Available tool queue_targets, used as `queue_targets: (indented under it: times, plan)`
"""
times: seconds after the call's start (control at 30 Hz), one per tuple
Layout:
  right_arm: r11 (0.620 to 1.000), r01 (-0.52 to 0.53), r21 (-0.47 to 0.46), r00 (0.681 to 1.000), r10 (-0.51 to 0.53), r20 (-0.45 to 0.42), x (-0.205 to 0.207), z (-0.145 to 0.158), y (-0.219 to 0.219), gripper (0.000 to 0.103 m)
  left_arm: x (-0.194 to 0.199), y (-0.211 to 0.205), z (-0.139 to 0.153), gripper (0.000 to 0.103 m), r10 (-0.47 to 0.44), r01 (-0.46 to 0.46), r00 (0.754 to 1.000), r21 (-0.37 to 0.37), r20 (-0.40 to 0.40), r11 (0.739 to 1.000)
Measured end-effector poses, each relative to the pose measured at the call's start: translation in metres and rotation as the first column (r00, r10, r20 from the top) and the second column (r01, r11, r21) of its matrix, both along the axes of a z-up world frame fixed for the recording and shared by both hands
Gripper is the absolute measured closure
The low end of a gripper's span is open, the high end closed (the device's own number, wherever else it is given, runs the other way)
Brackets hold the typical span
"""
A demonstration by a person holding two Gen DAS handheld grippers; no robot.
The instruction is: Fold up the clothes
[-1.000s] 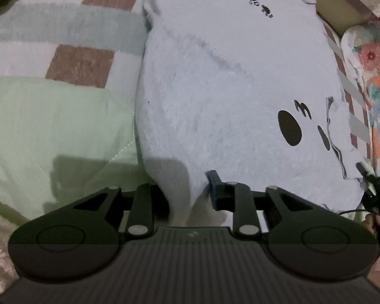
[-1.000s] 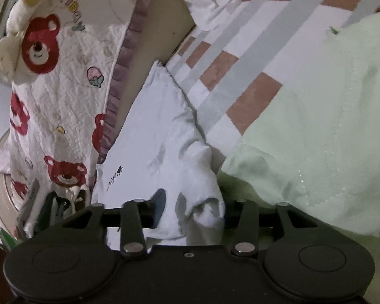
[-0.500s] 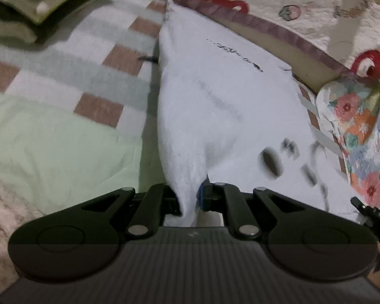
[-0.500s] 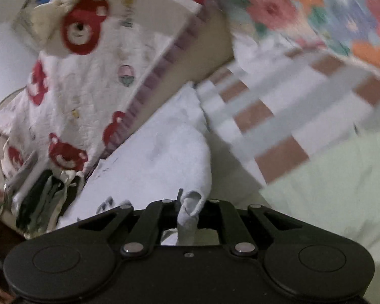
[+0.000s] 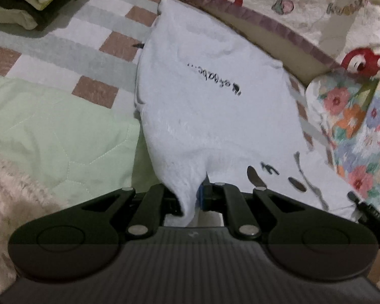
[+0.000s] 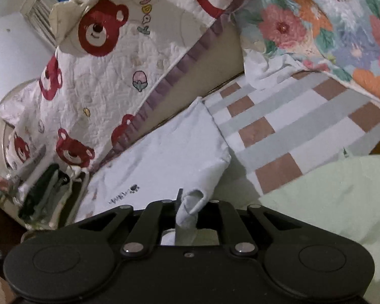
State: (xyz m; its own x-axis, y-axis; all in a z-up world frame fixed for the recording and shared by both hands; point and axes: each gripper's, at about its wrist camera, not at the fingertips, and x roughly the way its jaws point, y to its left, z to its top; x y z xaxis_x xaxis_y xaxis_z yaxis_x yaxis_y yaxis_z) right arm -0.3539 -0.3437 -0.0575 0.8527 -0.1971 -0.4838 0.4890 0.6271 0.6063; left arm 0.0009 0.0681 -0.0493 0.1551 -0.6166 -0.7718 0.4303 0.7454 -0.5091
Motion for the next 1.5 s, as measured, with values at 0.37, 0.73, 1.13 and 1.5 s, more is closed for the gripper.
queue_targets:
  times: [0.37, 0.73, 1.13, 1.5]
  plan:
    - [0.999, 0.026, -0.021, 0.998, -0.025, 0.064, -0.047, 0.029, 0.031, 0.096, -0.042, 0.029, 0.036, 0.096, 0.022, -0.019, 0.999, -0.067, 0.03, 0.998]
    - [0.998, 0.055, 0.034, 0.998, -0.055, -0.014, -0.059, 0.008, 0.039, 0.096, -0.057, 0.049, 0.017, 0.096, 0.102, -0.106, 0.994, -0.116, -0.037, 0.988]
    - [0.999, 0.008, 0.033, 0.999, -0.007, -0.04, -0.042, 0.006, 0.016, 0.096, -0.049, 0.028, 0.033, 0.096, 0.056, -0.053, 0.997, -0.061, 0.043, 0.997]
    - [0.983, -0.18, 0.025, 0.98, 0.181, -0.079, 0.101, 0.038, -0.087, 0.096, 0.046, -0.062, 0.043, 0.096, -0.064, 0.047, 0.97, 0.076, 0.233, 0.996]
